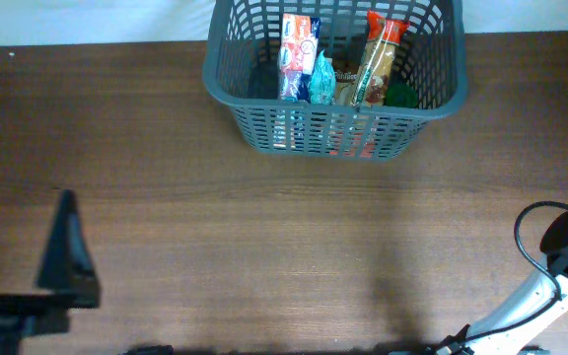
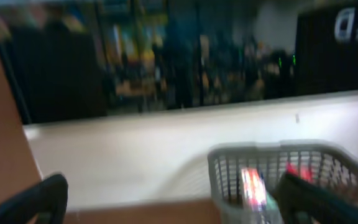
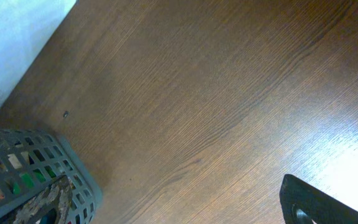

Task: Pack container

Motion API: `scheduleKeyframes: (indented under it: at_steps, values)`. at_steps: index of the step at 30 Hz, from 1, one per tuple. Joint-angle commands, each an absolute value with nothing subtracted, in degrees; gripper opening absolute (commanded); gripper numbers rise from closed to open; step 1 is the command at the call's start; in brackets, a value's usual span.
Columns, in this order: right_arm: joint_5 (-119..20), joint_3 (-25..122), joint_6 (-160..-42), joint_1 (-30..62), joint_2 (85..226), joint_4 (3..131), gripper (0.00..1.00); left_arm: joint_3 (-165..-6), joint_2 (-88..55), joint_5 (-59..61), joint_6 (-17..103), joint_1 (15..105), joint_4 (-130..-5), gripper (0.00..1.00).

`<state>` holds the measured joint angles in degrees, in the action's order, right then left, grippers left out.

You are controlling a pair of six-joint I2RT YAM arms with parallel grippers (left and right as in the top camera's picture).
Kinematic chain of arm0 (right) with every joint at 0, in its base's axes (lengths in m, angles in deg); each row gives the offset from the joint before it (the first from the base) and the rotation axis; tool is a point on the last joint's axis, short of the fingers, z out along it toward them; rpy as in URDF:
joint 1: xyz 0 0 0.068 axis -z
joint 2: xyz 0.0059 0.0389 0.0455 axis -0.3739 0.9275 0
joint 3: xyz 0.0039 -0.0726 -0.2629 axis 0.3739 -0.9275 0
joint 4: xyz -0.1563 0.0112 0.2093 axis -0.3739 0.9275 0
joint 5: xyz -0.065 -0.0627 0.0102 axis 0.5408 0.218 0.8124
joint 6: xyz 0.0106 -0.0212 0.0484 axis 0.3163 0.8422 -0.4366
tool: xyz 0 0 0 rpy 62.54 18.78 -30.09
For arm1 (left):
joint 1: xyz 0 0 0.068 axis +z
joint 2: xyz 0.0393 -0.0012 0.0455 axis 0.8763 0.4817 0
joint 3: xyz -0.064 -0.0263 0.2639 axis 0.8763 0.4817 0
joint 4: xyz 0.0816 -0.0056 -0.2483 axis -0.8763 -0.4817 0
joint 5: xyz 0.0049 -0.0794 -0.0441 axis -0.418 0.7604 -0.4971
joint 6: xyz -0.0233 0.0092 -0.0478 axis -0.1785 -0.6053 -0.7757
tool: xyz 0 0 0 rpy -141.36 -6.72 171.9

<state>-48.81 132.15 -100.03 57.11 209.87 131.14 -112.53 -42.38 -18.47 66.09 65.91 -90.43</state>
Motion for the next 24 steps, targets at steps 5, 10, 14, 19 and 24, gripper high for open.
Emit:
scheduleKeyframes:
  at_steps: [5, 10, 14, 19, 24]
  values:
    - [-47.9, 132.1, -99.4, 56.9, 210.1, 131.5, 0.99, -77.9, -59.2, -14.3, 67.5, 66.4, -76.4, 0.99]
    - [-47.9, 132.1, -99.4, 56.9, 210.1, 131.5, 0.99, -58.5, -70.1, -12.7, 67.5, 66.6, -67.0, 0.99]
    - [-47.9, 132.1, -99.4, 56.9, 210.1, 131.5, 0.99, -47.8, -75.1, -12.7, 67.5, 66.6, -63.1, 0.99]
    - [-47.9, 132.1, -99.4, 56.9, 210.1, 131.5, 0.99, -38.3, -77.4, -13.1, 67.5, 66.6, -59.1, 0.99]
    - [-47.9, 132.1, -99.4, 56.9, 210.1, 131.5, 0.99, -31.9, -80.2, -13.3, 67.5, 67.2, -51.3, 0.99]
